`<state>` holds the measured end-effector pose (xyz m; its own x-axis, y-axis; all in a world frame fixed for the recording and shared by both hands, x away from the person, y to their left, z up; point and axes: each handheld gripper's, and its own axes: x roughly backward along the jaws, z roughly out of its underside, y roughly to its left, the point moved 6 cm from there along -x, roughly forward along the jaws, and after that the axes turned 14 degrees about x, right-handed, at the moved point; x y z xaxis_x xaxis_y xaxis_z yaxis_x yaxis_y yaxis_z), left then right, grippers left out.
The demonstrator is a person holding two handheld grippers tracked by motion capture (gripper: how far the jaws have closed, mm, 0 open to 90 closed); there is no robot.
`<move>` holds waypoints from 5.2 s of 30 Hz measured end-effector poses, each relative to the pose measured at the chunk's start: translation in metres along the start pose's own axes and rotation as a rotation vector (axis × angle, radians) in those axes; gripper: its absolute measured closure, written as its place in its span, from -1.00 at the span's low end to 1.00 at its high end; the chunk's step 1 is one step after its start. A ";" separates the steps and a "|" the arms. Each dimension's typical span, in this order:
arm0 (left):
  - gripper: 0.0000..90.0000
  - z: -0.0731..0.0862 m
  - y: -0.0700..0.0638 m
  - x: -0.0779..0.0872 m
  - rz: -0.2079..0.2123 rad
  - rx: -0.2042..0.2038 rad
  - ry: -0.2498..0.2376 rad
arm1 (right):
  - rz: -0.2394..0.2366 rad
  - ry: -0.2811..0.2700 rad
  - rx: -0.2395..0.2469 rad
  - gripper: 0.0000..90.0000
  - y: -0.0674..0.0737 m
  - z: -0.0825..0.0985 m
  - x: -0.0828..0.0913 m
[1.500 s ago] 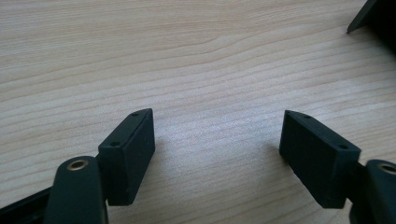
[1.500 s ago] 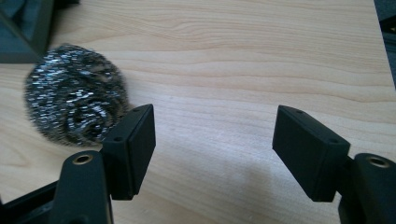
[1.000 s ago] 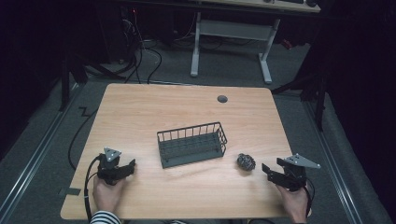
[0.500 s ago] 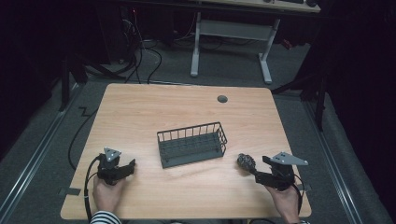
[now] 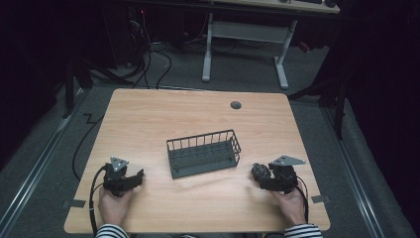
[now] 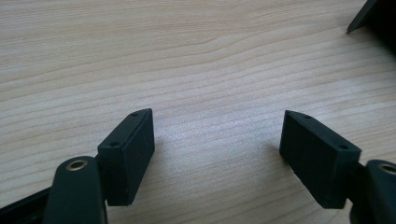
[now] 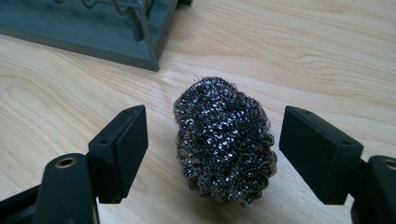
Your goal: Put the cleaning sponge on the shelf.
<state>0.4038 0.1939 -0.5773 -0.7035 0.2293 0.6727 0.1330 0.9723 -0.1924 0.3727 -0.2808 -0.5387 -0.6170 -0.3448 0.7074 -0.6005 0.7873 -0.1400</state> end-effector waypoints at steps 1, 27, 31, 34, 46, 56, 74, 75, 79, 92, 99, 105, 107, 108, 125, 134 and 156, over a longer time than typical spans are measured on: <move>-0.41 0.000 0.000 0.000 0.000 0.000 0.000 | -0.002 0.003 -0.006 -0.46 -0.001 0.001 -0.003; -0.40 0.000 0.000 0.000 -0.001 0.001 0.000 | -0.005 0.033 0.044 -0.06 0.005 0.007 -0.004; -0.40 0.000 0.000 0.000 -0.001 0.001 0.000 | -0.011 0.011 0.025 -0.06 0.004 0.004 0.002; -0.40 0.000 0.000 0.000 0.000 0.002 0.000 | -0.013 0.002 0.036 -0.06 0.004 0.001 0.007; -0.40 0.000 0.000 0.000 0.002 0.003 0.000 | -0.048 -0.071 0.033 -0.06 0.006 -0.023 0.026; -0.40 0.000 0.000 0.000 0.002 0.004 0.000 | -0.073 -0.111 0.022 -0.06 0.003 -0.039 0.037; -0.40 0.000 0.000 0.000 0.002 0.004 -0.001 | -0.107 -0.170 0.072 -0.06 0.009 -0.081 0.052; -0.40 0.000 0.000 0.000 0.002 0.004 0.000 | -0.114 -0.174 0.070 -0.06 0.009 -0.084 0.052; -0.40 0.000 0.000 0.000 0.002 0.004 -0.001 | -0.123 -0.191 0.073 -0.06 0.011 -0.094 0.054; -0.40 0.000 0.000 0.000 0.003 0.005 -0.001 | -0.156 -0.208 0.093 -0.06 0.017 -0.121 0.050; -0.40 0.000 0.000 0.000 0.002 0.006 -0.001 | -0.181 -0.207 0.108 -0.06 0.025 -0.137 0.037; -0.40 0.000 0.000 0.000 0.003 0.007 -0.002 | -0.199 -0.186 0.120 -0.06 0.033 -0.149 0.020; -0.40 0.000 0.001 0.000 0.003 0.009 -0.003 | -0.201 -0.178 0.121 -0.06 0.035 -0.152 0.013; -0.40 0.000 0.001 0.000 0.001 0.009 -0.003 | -0.205 -0.175 0.121 -0.06 0.036 -0.154 0.009; -0.40 0.000 0.001 0.000 0.001 0.009 -0.003 | -0.235 -0.080 0.148 -0.08 0.056 -0.162 -0.044; -0.40 0.000 0.001 0.000 0.001 0.011 -0.003 | -0.229 -0.015 0.153 -0.11 0.058 -0.155 -0.063; -0.40 0.000 0.001 0.000 0.003 0.013 -0.003 | -0.187 -0.146 0.130 -0.23 0.039 -0.153 -0.020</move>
<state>0.4039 0.1950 -0.5772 -0.7053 0.2325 0.6697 0.1262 0.9708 -0.2041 0.4395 -0.1650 -0.4529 -0.5507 -0.5554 0.6231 -0.7652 0.6341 -0.1112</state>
